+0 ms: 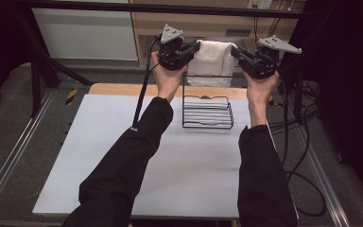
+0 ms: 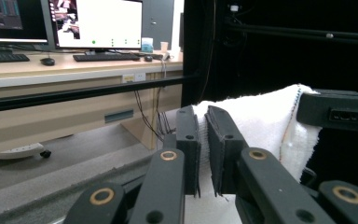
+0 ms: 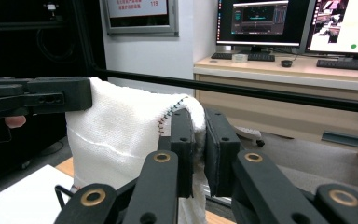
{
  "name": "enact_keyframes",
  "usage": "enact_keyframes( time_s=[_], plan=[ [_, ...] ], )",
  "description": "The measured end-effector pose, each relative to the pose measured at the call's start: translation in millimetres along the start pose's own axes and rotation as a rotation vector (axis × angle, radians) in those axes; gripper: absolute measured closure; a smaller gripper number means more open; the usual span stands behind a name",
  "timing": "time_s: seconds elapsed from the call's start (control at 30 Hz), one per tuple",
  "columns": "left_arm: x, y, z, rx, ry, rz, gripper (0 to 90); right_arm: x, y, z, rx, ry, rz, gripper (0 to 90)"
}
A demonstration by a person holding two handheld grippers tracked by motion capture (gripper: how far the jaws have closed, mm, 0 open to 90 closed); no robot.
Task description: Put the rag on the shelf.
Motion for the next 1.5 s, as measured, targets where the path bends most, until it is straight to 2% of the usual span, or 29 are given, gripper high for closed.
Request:
enact_keyframes(
  time_s=[0.43,0.77,0.87,1.0,1.17,1.5],
  plan=[
    [7.2,-4.8,18.1,-0.005,0.048,0.031,82.8,10.1,0.6,19.2,-0.01,0.026,-0.022,82.9],
    [12.8,-6.6,25.3,0.004,0.081,0.042,82.6,17.6,5.5,21.7,0.013,0.043,-0.034,82.6],
    [16.5,-7.0,28.7,0.012,0.092,0.058,82.4,20.3,7.6,24.0,0.019,0.05,-0.041,82.5],
    [22.5,-10.2,31.5,-0.004,0.106,0.066,82.2,25.3,10.4,26.8,0.029,0.052,-0.048,82.3],
    [28.7,-14.0,36.8,0.006,0.129,0.084,81.6,31.6,14.6,32.3,0.04,0.059,-0.055,82.3],
    [38.6,-18.8,48.0,-0.009,0.177,0.093,80.3,42.6,22.6,44.4,0.061,0.075,-0.073,82.5]
  ],
)
Point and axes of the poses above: each handheld gripper's, and its own axes: x roughly backward along the jaws, z roughly out of its underside, y roughly to its left, the point moved 3 cm from there along -x, roughly forward along the jaws, and after that the axes turned 6 degrees about x, right-handed, at the moved point
